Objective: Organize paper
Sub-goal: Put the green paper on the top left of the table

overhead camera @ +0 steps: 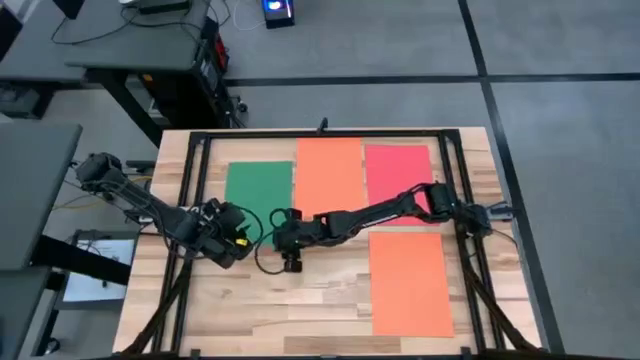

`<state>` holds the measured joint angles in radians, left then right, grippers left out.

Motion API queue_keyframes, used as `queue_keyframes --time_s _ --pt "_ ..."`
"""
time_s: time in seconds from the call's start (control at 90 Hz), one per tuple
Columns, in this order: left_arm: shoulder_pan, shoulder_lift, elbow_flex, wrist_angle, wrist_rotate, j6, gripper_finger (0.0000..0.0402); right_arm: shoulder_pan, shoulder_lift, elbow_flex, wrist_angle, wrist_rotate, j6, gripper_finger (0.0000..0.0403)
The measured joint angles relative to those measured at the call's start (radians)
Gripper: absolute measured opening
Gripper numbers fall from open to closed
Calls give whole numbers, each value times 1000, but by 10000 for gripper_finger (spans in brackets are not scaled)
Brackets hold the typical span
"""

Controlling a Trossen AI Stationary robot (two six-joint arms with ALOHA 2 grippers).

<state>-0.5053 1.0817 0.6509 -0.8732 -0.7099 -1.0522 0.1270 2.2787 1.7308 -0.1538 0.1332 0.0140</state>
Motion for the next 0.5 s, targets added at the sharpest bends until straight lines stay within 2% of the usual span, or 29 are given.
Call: queue_keyframes --time_s 0.122,0.289,0.5 --pt "9 0 -7 11 13 1 133 -15 0 13 -15 12 -4 186" --pt "9 0 -7 31 -1 1 114 -65 0 14 -16 109 72 174" --pt "52 0 -7 54 17 -6 51 -94 -16 14 -59 108 74 160"
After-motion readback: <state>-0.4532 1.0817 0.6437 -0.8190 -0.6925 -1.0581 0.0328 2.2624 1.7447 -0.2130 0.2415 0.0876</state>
